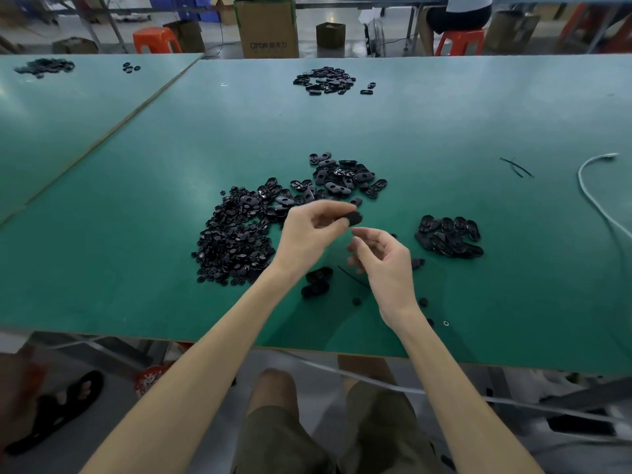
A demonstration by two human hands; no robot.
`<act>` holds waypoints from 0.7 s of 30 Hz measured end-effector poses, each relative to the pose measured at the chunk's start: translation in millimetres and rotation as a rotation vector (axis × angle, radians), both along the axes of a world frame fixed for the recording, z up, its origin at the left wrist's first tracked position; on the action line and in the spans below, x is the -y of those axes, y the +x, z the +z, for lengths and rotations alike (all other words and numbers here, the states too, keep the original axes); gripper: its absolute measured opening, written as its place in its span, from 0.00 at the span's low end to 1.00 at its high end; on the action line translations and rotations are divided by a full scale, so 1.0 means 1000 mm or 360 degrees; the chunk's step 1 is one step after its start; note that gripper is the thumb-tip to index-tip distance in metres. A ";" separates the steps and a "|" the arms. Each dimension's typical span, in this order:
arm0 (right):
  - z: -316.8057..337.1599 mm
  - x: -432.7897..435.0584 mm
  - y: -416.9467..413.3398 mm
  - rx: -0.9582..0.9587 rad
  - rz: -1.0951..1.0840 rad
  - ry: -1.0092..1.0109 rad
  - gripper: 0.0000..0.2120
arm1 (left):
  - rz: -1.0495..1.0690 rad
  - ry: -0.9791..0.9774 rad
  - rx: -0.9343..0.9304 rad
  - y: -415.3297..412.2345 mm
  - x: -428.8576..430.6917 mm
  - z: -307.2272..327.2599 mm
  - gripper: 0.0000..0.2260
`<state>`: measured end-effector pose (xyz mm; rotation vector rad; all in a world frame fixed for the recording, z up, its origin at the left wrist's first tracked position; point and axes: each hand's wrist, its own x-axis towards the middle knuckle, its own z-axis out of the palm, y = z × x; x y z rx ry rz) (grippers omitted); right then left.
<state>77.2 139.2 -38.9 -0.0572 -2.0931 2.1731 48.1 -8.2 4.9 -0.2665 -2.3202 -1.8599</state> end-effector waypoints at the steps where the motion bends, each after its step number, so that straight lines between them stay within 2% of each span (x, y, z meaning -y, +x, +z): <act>1: 0.000 0.000 0.000 0.0005 0.0006 0.0015 0.05 | -0.0009 -0.0047 -0.0009 -0.005 -0.007 0.008 0.10; 3: 0.001 0.000 0.001 -0.0006 0.0040 0.0044 0.05 | -0.0043 -0.0185 -0.0037 -0.013 -0.028 0.020 0.08; 5: 0.004 0.001 0.000 -0.0027 0.0047 0.0095 0.09 | -0.0140 -0.0305 -0.0044 -0.020 -0.052 0.027 0.08; 8: 0.008 0.000 0.001 0.0109 -0.0006 0.0239 0.16 | -0.0316 -0.0511 -0.0021 -0.029 -0.088 0.029 0.08; 9: 0.010 -0.001 0.004 0.0141 -0.0001 0.0192 0.16 | -0.0356 -0.0554 -0.0001 -0.033 -0.097 0.029 0.08; 13: 0.023 0.000 0.012 0.0155 0.0179 -0.0627 0.09 | -0.0453 -0.0635 0.0065 -0.037 -0.120 0.022 0.11; 15: 0.023 -0.001 0.010 0.0181 0.0178 -0.0671 0.08 | -0.0425 -0.0634 0.0074 -0.037 -0.121 0.018 0.13; 16: 0.021 0.000 0.009 0.0187 0.0168 -0.0606 0.07 | -0.0384 -0.0631 0.0061 -0.037 -0.119 0.017 0.13; 19: 0.010 0.001 0.004 0.0088 0.0058 0.0007 0.08 | -0.0195 -0.0620 0.0012 -0.041 -0.101 0.016 0.12; 21: 0.006 0.000 0.004 0.0037 0.0036 0.0133 0.09 | -0.0037 -0.0625 0.0042 -0.049 -0.080 0.016 0.15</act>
